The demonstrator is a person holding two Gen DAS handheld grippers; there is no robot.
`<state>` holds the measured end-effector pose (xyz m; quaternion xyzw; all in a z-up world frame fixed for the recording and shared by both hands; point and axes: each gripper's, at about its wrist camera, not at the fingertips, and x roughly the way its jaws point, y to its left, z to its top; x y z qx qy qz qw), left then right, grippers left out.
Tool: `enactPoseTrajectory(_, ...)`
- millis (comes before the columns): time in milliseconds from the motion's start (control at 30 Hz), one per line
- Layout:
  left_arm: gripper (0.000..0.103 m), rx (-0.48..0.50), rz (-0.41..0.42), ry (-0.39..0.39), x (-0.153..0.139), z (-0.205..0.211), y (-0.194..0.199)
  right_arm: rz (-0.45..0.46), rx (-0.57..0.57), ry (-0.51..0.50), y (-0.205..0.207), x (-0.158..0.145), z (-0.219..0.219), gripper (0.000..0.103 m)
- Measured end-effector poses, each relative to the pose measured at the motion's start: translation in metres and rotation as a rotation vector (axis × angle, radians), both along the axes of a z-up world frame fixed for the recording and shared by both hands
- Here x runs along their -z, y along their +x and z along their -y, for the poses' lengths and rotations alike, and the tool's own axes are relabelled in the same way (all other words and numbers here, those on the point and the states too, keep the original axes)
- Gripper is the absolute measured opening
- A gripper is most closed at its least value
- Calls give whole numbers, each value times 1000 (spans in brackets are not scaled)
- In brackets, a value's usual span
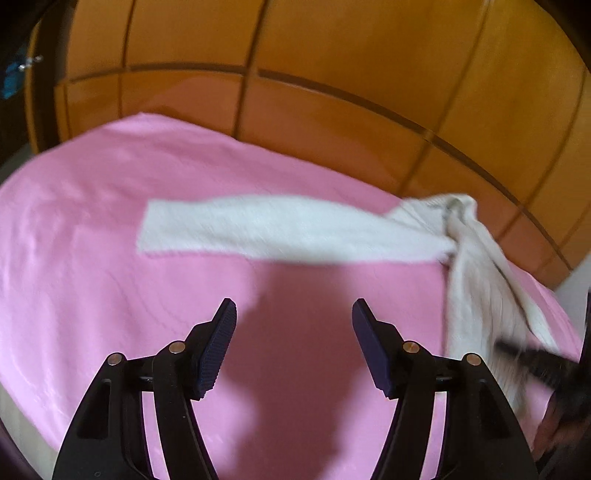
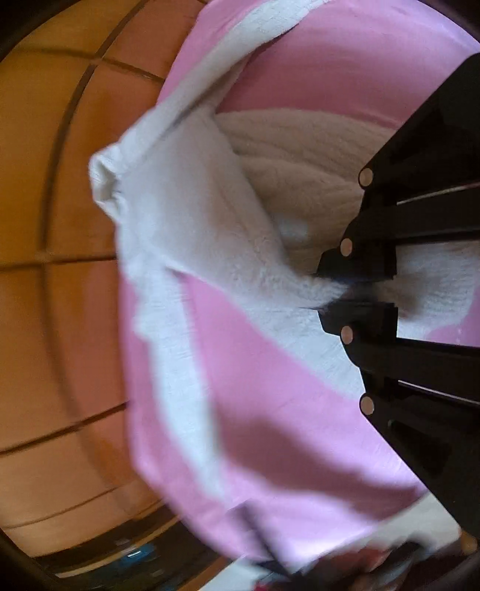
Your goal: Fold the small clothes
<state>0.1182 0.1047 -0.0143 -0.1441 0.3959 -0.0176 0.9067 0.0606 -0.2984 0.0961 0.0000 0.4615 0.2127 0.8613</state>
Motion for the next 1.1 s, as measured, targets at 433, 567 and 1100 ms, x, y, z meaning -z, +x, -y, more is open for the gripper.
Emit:
enactPoseTrajectory(433, 51, 327, -112, -270, 30, 98, 5, 316, 505, -1, 13, -136, 227, 5)
enactPoseTrajectory(567, 51, 403, -184, -369, 43, 136, 15, 223, 564, -2, 27, -106, 260, 5)
enactPoseTrajectory(1100, 4, 442, -188, -423, 29, 199, 64, 188, 501, 58, 22, -96, 265, 5)
